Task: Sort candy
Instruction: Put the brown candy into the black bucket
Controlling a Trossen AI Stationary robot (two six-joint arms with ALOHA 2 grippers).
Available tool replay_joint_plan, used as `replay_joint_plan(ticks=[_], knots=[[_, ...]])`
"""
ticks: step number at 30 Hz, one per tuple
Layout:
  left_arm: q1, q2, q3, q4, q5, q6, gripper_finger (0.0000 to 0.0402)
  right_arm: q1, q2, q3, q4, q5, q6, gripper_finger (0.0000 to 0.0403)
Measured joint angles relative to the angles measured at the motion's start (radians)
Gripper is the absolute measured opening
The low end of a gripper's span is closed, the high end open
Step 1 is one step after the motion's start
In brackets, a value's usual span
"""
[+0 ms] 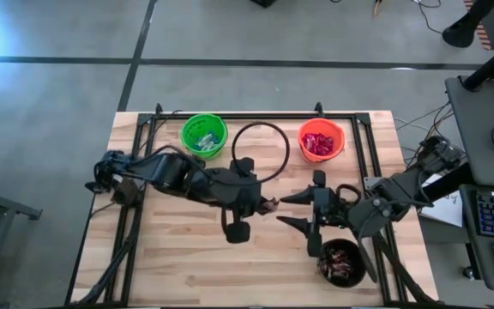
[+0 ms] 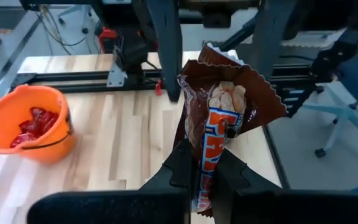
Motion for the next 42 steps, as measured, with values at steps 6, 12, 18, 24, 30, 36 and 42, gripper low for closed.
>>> replay_joint_plan(ticks=[6,12,18,24,30,36,42], knots=[[0.009,0.0,0.0,0.019,0.04,0.02,0.0001,-0.026,0.015,0.0,0.01,-0.002,-0.003,0.0196],[0.01,-0.001,-0.002,0.022,0.063,0.024,0.0001,-0.044,0.016,0.0,0.057,-0.008,-0.047,0.0196],[0.01,-0.001,-0.003,0.02,0.072,0.03,0.0001,-0.057,0.016,0.0,0.078,-0.055,-0.066,0.0181],[0.012,-0.001,-0.003,0.022,0.083,0.034,0.0001,-0.063,0.016,0.0,0.084,-0.062,-0.062,0.0113],[0.022,-0.003,-0.003,0.042,0.09,0.037,0.0003,-0.063,0.016,0.0,0.105,-0.06,-0.038,0.0021],[0.027,-0.003,-0.003,0.038,0.058,0.024,0.0023,-0.063,0.016,0.0,0.097,-0.049,-0.031,0.0015],[0.027,-0.002,0.0,-0.009,-0.013,0.019,0.0064,-0.065,0.016,0.0,0.046,-0.04,0.022,0.0013]])
